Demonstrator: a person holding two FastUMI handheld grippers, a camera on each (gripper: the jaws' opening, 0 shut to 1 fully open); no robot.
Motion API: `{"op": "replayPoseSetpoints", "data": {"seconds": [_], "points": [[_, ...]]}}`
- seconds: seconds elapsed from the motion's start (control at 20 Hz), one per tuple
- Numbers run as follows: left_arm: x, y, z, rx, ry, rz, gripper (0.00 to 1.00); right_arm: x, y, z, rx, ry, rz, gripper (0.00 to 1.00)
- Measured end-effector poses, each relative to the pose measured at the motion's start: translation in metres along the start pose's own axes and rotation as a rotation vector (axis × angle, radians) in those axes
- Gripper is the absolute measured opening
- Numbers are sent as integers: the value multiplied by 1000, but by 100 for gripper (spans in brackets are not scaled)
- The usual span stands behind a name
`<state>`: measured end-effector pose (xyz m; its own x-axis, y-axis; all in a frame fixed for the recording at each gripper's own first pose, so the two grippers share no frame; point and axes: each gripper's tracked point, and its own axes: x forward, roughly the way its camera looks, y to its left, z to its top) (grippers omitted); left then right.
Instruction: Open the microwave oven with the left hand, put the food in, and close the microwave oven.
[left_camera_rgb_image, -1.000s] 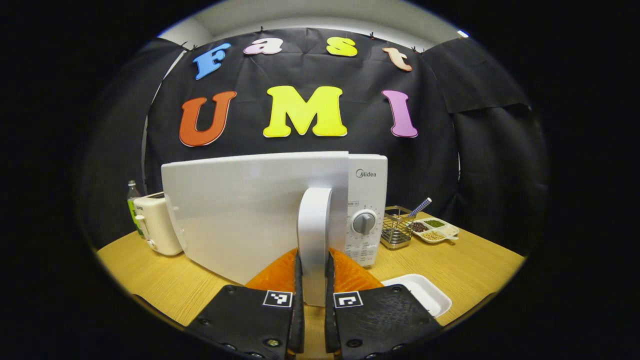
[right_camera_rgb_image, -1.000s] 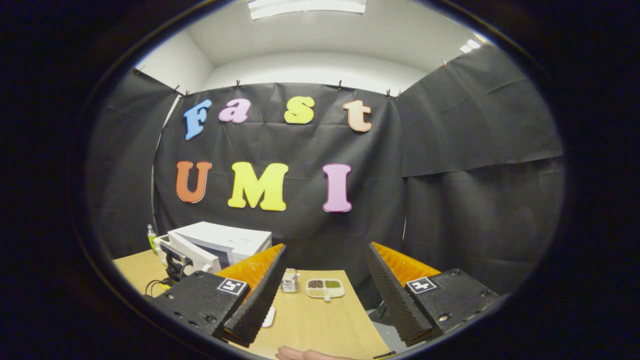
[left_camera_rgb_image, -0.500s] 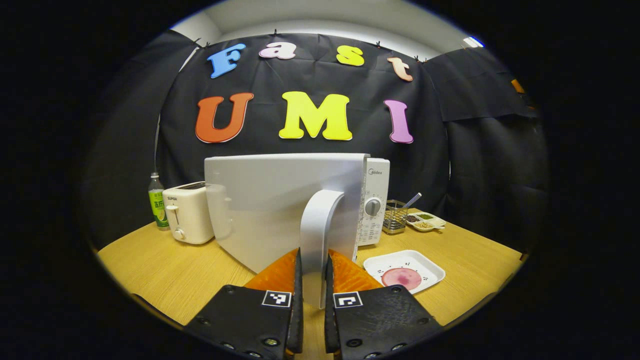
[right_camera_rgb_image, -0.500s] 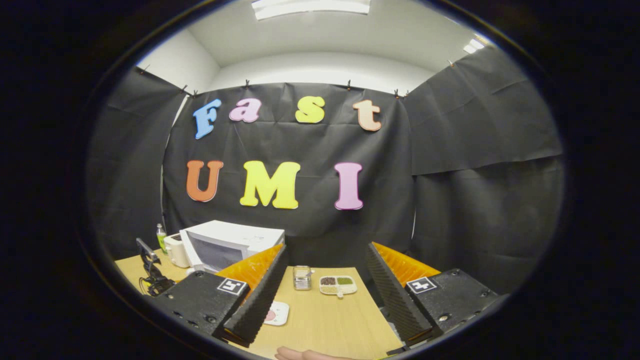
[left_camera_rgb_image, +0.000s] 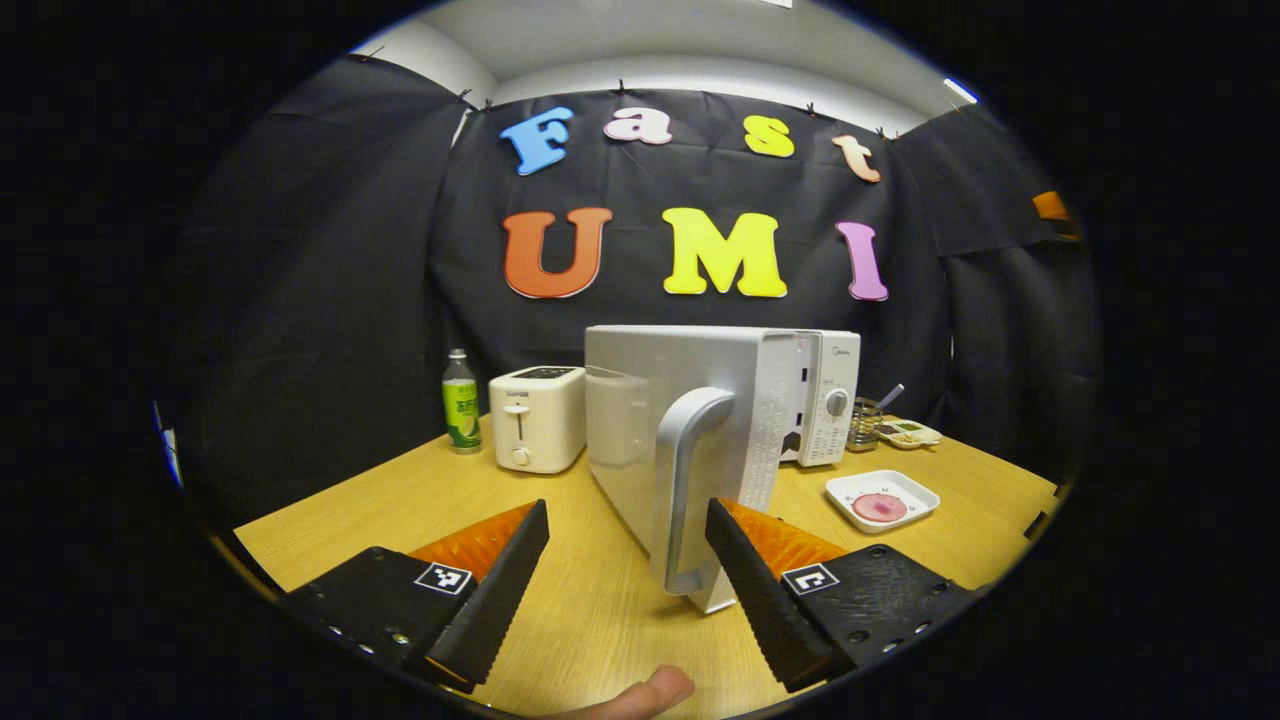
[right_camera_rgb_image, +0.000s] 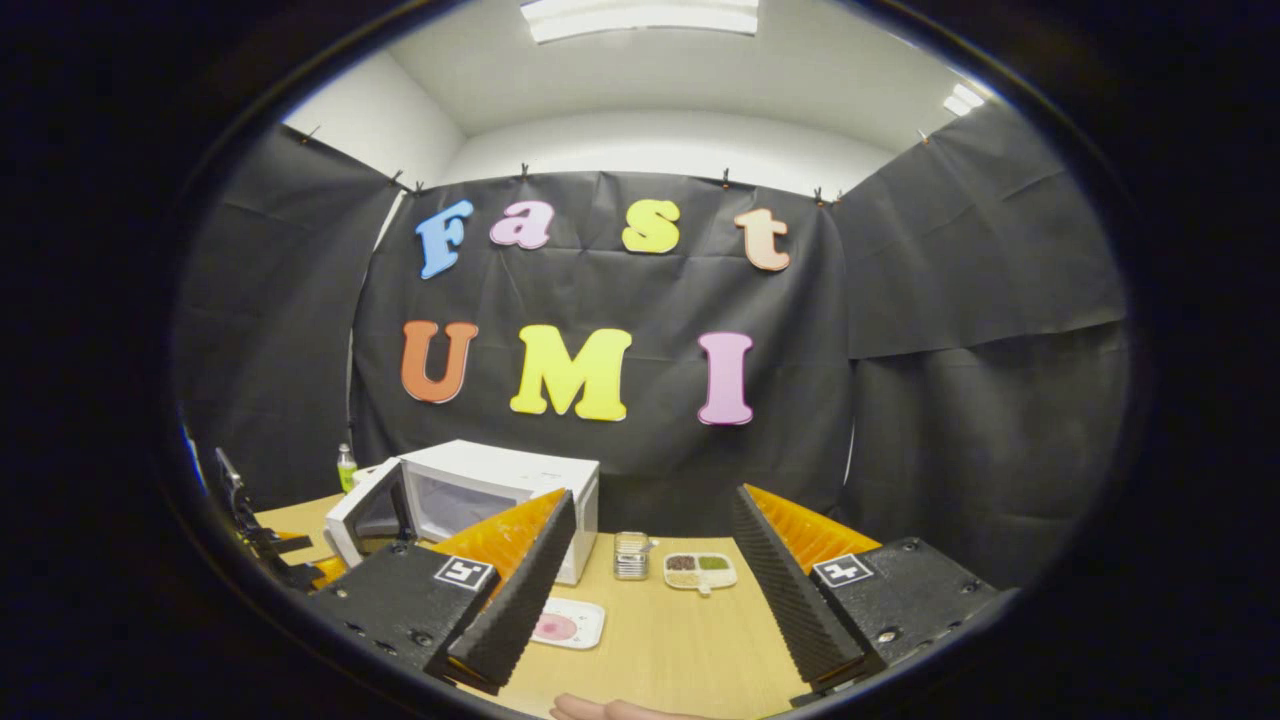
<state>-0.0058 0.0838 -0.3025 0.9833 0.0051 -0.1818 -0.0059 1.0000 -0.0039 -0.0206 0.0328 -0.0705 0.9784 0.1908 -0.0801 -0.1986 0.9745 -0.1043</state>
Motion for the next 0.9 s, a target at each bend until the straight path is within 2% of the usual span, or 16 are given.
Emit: {"op": "replayPoseSetpoints", "data": {"seconds": [0.05, 0.1, 0.15, 0.2, 0.25, 0.3, 0.35, 0.4, 0.45, 0.5, 0.7, 0.8, 0.9], "points": [[-11, 7, 2, -17, -3, 10, 95, -2, 4, -1, -3, 1, 4, 92], [-20, 12, 9, -28, -10, 15, 81, -3, 7, -1, -8, 2, 7, 92], [-30, 15, 12, -34, -7, 16, 81, -4, 9, -2, -12, 5, 9, 92], [-39, 17, 17, -29, -10, 21, 94, -3, 12, -4, -17, 10, 12, 92], [-45, 20, 22, -20, -11, 33, 94, -3, 14, -6, -22, 16, 17, 92], [-52, 22, 30, -13, -26, 42, 94, -1, 15, -7, -22, 24, 20, 100], [-56, 23, 38, -7, -39, 48, 94, 2, 15, -8, -20, 29, 17, 100], [-62, 18, 46, -12, -52, 30, 93, 5, 15, -9, -22, 34, 17, 94], [-67, 8, 56, -15, -58, 13, 93, 10, 15, -11, -25, 42, 17, 100], [-69, 5, 67, -10, -69, 7, 93, 16, 15, -10, -27, 50, 16, 96], [-76, -13, 102, 36, -64, -7, 94, 45, 7, -12, -40, 79, 0, 96], [-75, -19, 123, 26, -69, 3, 94, 63, 12, -20, -53, 115, 24, 100], [-72, -28, 140, 5, -68, 5, 94, 83, 18, -40, -42, 181, 68, 96]]}}
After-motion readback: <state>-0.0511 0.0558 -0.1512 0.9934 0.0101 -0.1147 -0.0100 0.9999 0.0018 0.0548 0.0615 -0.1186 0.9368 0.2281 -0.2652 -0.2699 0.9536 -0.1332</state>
